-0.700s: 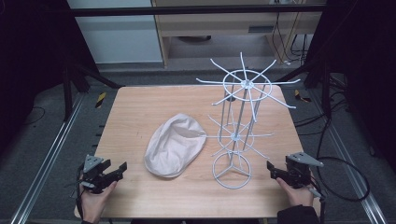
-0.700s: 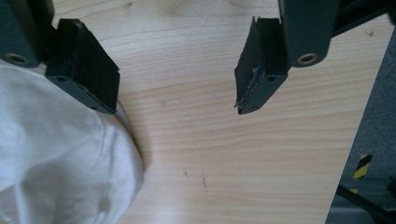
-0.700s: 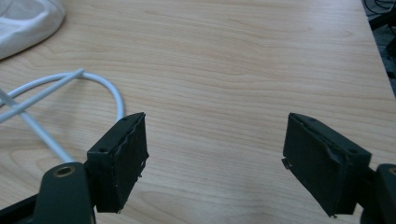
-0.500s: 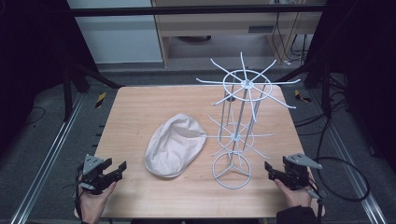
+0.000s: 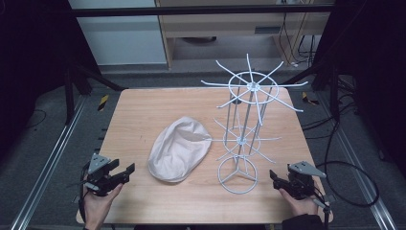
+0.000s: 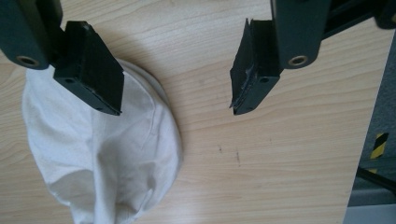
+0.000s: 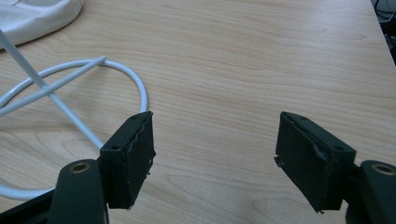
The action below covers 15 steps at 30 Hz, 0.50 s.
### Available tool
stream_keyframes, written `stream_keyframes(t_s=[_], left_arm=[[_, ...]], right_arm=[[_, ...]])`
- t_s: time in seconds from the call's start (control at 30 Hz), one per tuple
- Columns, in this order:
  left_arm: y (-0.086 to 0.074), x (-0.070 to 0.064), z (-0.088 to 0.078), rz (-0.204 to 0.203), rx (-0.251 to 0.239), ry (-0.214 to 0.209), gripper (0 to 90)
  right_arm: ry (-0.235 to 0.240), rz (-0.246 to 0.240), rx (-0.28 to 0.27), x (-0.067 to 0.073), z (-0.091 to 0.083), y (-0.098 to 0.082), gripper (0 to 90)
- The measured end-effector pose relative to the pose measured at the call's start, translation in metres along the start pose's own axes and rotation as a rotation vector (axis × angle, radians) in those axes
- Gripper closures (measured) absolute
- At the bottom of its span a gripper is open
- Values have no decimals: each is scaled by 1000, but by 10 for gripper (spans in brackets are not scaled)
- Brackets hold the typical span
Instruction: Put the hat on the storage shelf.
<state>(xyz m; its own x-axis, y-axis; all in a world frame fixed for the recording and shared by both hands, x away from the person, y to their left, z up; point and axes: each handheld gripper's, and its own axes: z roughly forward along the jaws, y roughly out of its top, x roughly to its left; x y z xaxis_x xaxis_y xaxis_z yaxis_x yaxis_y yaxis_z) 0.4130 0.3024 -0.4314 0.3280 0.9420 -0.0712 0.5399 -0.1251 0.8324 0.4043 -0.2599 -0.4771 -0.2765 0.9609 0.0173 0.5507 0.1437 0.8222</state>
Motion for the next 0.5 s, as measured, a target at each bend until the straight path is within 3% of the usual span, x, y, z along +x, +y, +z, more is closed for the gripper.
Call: stream_keyframes(t_s=[0.1, 0.3, 0.5], left_arm=[[10, -1, -2, 16, -16, -3, 343], [28, -6, -4, 8, -64, -16, 342], [43, -12, -1, 20, -74, -36, 343]], right_arm=[[-2, -11, -4, 1, 1, 0, 278], [0, -10, -4, 1, 2, -1, 277], [-2, -12, 5, 1, 4, -2, 278]])
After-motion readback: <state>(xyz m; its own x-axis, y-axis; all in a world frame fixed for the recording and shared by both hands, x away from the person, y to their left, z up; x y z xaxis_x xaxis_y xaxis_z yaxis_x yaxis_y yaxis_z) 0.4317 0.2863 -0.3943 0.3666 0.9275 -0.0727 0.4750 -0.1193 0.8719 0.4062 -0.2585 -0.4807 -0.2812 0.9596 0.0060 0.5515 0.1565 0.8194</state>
